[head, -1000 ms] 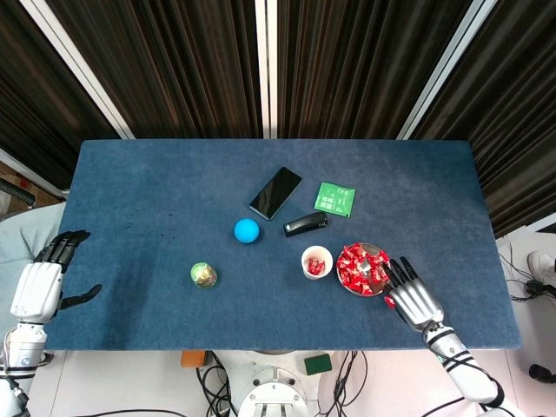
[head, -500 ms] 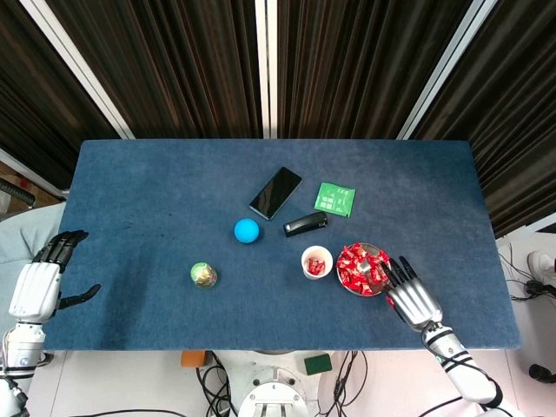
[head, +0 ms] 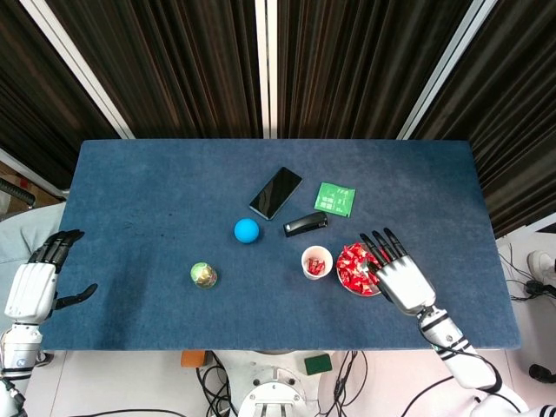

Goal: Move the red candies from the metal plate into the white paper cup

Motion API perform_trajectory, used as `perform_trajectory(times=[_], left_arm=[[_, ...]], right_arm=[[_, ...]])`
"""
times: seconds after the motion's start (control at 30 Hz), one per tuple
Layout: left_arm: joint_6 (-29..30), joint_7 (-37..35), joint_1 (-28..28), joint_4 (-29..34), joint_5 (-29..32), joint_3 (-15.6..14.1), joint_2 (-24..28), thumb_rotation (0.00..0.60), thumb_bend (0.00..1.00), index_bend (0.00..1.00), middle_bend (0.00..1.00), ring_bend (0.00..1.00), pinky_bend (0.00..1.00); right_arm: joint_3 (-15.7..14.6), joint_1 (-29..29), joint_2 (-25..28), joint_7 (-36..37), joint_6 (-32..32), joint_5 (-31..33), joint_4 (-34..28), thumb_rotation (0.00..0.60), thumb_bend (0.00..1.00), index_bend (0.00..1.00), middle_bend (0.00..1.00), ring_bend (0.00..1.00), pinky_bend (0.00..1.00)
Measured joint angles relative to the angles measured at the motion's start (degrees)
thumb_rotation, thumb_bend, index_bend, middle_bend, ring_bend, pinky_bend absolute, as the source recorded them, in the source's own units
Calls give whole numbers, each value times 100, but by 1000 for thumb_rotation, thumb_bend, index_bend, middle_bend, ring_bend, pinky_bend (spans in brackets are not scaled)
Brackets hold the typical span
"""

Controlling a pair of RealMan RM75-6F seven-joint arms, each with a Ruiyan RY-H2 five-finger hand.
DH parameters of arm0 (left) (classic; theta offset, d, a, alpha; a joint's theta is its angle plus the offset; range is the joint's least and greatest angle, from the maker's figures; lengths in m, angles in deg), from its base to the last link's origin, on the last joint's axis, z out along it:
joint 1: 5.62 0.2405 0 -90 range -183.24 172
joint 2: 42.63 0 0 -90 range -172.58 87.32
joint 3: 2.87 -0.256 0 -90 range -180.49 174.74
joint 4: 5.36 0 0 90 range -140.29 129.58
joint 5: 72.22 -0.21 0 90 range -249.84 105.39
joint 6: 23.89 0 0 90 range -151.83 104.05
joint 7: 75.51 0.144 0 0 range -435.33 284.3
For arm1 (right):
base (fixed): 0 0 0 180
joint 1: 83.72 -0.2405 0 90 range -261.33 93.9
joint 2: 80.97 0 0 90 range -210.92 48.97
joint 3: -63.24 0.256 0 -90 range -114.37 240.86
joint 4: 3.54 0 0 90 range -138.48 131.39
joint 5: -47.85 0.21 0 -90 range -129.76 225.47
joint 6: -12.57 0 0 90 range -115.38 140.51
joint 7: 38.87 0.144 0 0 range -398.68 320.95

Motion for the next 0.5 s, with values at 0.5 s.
perform_trajectory(times=[0.5], left_arm=[[-56, -143, -34, -118, 78, 68, 19, 600, 120, 157, 136, 96, 240]], right_arm=[[734, -1310, -826, -493, -1419, 1000, 115, 600, 388, 540, 2, 0, 0]])
